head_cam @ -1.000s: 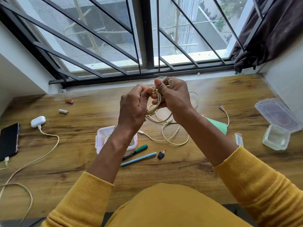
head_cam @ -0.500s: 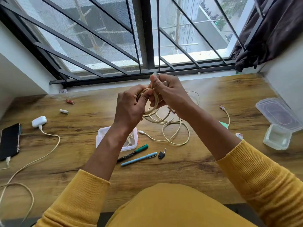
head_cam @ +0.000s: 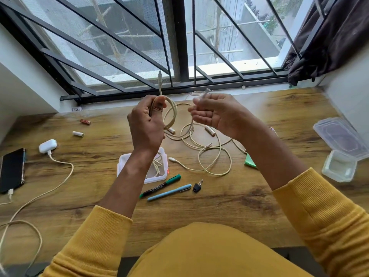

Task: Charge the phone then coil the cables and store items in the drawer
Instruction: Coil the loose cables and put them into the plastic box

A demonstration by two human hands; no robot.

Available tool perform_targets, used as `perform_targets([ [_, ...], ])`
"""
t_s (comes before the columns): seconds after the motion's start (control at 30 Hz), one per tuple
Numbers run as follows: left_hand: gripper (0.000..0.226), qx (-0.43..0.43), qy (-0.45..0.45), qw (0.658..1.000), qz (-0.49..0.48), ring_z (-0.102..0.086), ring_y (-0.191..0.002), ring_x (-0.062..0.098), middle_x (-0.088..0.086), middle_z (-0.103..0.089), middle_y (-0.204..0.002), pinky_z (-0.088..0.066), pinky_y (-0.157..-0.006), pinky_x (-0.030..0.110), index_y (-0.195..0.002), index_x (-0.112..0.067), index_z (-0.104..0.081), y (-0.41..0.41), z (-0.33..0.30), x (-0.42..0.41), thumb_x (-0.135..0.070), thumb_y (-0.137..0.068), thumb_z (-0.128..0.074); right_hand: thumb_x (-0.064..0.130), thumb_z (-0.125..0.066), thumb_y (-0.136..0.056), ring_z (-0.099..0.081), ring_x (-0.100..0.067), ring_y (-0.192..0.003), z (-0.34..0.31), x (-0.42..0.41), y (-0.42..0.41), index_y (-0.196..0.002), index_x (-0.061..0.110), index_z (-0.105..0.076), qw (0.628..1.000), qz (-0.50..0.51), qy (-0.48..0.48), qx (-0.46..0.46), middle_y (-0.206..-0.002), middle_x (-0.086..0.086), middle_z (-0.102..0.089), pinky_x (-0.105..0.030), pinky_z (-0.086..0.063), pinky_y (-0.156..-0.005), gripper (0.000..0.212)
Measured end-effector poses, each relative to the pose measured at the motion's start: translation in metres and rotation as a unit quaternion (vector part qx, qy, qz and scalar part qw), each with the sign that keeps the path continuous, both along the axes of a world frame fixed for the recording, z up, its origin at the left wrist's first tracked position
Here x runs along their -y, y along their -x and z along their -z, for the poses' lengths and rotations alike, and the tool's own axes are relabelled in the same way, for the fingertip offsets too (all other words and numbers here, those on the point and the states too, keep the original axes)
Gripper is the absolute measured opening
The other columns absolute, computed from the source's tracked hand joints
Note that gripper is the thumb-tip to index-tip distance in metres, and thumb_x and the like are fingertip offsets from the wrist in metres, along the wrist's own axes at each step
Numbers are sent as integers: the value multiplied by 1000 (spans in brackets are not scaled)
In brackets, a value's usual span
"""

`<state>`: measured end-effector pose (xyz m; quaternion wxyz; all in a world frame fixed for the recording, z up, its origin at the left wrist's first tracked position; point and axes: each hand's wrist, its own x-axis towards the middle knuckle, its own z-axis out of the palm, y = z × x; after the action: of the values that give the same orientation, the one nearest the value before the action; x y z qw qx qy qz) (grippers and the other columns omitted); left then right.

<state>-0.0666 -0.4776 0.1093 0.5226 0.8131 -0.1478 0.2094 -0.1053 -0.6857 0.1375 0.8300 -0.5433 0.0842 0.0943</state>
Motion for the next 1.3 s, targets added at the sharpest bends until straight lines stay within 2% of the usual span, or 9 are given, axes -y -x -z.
perform_targets([
  [0.1, 40, -11, 25, 999, 19, -63, -58, 37, 1, -71, -84, -49, -46, 56, -95, -19, -71, 0, 1, 6, -54, -106, -55, -17, -62, -93, -76, -30, -89, 6, -9, -1, -112, -7, -62, 999, 34, -27, 30, -102, -26, -73, -32, -64, -80, 21],
  [0.37, 32, -34, 53, 998, 23, -62, -57, 28, -5, -68, -75, -51, -49, 57, -89, -25, -70, 1, -9, 21, -47, -107, -57, -12, -72, -89, -72, -20, -67, 19, -35, 0, -94, -3, -74, 963, 68, 236, 108, -75, -13, -75, -34, -62, -67, 10],
  [0.67, 27, -132, 141, 980, 43, -45, -37, 7, -14, -54, -56, -37, -38, 22, -90, -19, -69, 5, -14, 22, -34, -109, -58, -11, -69, -93, -70, -28, -77, 12, -33, 4, -113, -17, -61, 987, 44, 92, 127, -89, -23, -70, -34, -61, -71, 23],
  [0.77, 29, -123, 117, 985, 43, -52, -41, 10, -11, -63, -63, -40, -38, 24, -92, -18, -71, 7, -10, 23, -37, -109, -58, -9, -56, -100, -70, -34, -86, 3, -33, 4, -120, -6, -57, 989, 23, 49, 134, -99, -28, -69, -37, -63, -76, 20],
  [0.87, 33, -90, 57, 994, 5, -64, -56, 19, -7, -71, -76, -53, -47, 44, -94, -20, -74, 3, 0, 19, -45, -107, -58, -4, -52, -100, -71, -34, -87, -3, -32, 2, -123, 0, -56, 991, 1, 22, 129, -103, -31, -69, -38, -62, -78, 24],
  [0.93, 34, -77, 26, 997, -11, -68, -61, 23, -6, -73, -79, -58, -55, 53, -99, -21, -76, 1, 4, 17, -48, -107, -56, -5, -60, -97, -70, -36, -91, 0, -33, 3, -127, 0, -56, 987, -16, 55, 153, -104, -32, -69, -40, -61, -82, 31],
  [1.07, 30, -68, -7, 997, -36, -71, -72, 16, -7, -73, -84, -60, -62, 49, -106, -19, -77, 1, 4, 17, -42, -107, -57, -10, -75, -89, -68, -31, -85, 7, -37, 5, -114, -4, -68, 969, -14, 153, 195, -93, -25, -71, -42, -57, -84, 26],
  [1.2, 28, -78, -10, 996, -44, -72, -76, 13, -7, -74, -85, -61, -65, 47, -106, -19, -78, 1, 6, 17, -40, -107, -59, -6, -78, -88, -62, -33, -82, 8, -42, 4, -104, -1, -75, 957, 1, 205, 203, -93, -41, -66, -50, -52, -82, 17],
  [1.3, 25, -68, -22, 996, -46, -70, -76, 6, -8, -74, -85, -60, -65, 41, -105, -18, -79, 3, 6, 18, -36, -107, -60, 0, -77, -92, -67, -32, -80, 3, -44, 4, -101, 2, -73, 957, 29, 229, 177, -101, -38, -67, -44, -62, -79, 10],
])
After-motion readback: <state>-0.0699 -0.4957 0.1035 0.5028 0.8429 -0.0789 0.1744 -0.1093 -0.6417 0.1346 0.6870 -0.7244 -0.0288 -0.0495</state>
